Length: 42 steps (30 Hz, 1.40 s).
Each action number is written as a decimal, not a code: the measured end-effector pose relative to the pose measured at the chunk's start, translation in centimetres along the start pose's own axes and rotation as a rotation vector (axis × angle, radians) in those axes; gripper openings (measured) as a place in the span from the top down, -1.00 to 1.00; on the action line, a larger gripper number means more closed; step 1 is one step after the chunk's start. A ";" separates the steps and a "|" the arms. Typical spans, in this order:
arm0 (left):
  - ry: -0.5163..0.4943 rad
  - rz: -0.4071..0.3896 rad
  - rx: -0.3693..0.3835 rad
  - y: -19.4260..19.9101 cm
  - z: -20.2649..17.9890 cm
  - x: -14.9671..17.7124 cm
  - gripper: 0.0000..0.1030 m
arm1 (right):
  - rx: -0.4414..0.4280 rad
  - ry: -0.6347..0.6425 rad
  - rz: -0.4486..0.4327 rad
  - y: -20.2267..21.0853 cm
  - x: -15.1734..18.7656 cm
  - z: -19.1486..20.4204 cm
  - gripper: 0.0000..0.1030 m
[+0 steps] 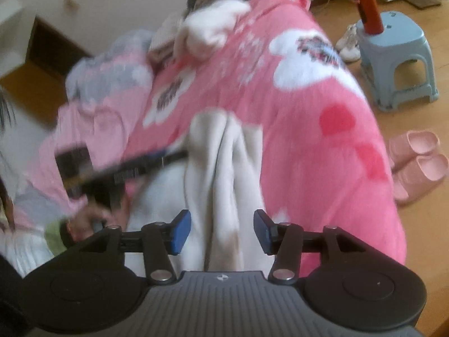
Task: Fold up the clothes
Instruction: 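Open the right tool to release the hoodie edge, then lift the open right tool back from the beige hoodie bundle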
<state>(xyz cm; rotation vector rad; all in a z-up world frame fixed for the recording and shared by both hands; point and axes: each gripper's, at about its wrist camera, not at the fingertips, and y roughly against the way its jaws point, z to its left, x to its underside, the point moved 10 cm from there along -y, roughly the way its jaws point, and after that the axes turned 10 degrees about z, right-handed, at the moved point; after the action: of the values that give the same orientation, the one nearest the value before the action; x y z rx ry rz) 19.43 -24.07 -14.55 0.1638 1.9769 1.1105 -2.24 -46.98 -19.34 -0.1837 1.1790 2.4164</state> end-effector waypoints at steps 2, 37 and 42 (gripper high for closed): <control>-0.009 -0.020 -0.013 1.1 -0.4 -0.1 -0.06 | 0.044 0.012 0.020 -1.0 0.9 0.0 -0.02; -0.286 -0.009 -0.063 2.6 -9.6 8.0 -0.11 | 0.116 0.023 -0.196 1.9 2.1 -0.9 0.76; -0.282 -0.015 -0.062 2.6 -9.7 8.1 -0.12 | 0.172 0.396 -0.135 2.0 5.0 6.5 0.76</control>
<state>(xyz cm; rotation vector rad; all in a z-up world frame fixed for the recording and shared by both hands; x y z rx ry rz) 6.59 -24.89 -15.04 0.2569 1.6894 1.0747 -7.11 -41.36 -15.37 -0.6892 1.4824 2.2074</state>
